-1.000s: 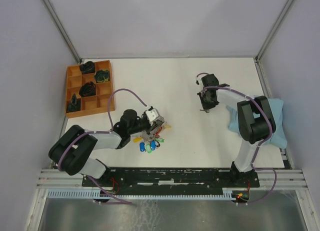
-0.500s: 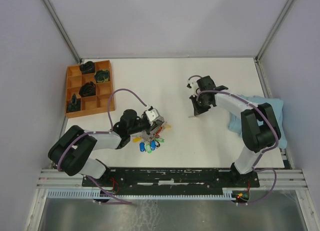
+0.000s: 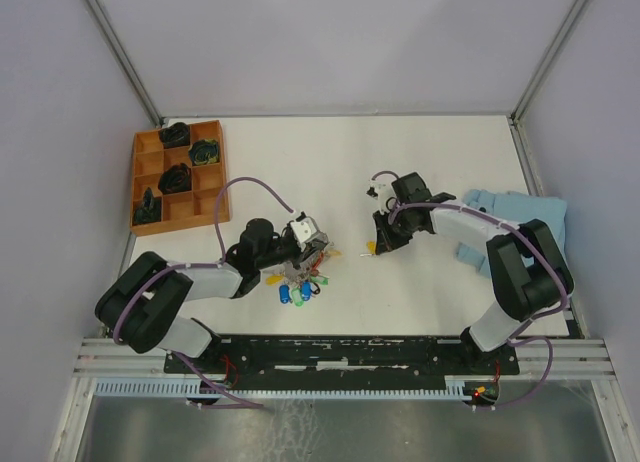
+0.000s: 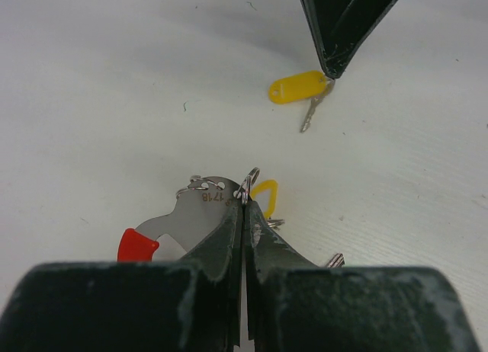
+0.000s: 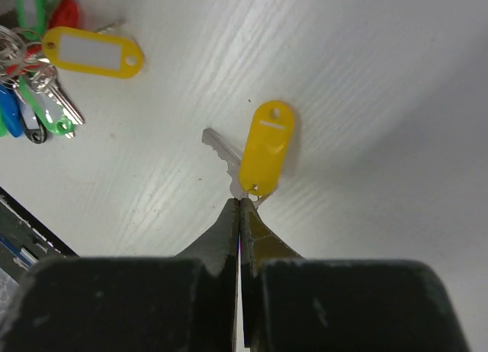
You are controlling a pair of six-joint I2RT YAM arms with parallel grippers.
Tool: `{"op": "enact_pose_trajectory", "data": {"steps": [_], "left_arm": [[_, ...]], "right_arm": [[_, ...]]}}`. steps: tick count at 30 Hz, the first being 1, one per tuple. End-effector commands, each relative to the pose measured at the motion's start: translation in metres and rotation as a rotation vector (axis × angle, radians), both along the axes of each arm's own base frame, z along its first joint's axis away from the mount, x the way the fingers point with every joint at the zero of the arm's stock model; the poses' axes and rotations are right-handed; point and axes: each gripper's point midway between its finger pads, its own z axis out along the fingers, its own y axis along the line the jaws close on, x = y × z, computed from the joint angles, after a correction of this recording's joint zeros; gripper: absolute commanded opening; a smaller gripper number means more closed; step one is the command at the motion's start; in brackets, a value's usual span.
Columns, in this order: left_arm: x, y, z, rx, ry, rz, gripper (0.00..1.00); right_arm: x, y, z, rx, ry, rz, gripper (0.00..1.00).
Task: Put the keys on the keyring
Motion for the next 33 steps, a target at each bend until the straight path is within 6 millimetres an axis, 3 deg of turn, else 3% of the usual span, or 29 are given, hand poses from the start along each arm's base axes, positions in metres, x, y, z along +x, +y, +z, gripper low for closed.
{"op": "enact_pose_trajectory", "data": {"steps": [1,5,15,21,27,33], "left_arm": [[0.010,-0.004,0.028,-0.054,-0.078,0.014,0.03],[0.010,-0.005,0.028,-0.056,-0.074,0.012,0.03],[0.011,-0.004,0.029,-0.056,-0.076,0.020,0.03],[0.010,-0.004,0.029,-0.057,-0.075,0.019,0.03],[0.010,-0.003,0.031,-0.059,-0.078,0.019,0.03],[0.009,-0.004,0.031,-0.059,-0.078,0.014,0.03]], "right_arm": [[0.011,-0.005,0.005,-0.017,-0.070,-0.063,0.01],[0.012,-0.024,0.003,-0.110,-0.079,-0.126,0.08],[0.013,-0.047,0.004,-0.258,-0.094,-0.141,0.18],[0.013,-0.039,0.016,-0.245,-0.132,-0.106,0.27],[0.014,-0.032,0.010,-0.229,-0.103,-0.070,0.36],[0.014,-0.031,-0.004,-0.198,-0.016,-0.052,0.37]]}}
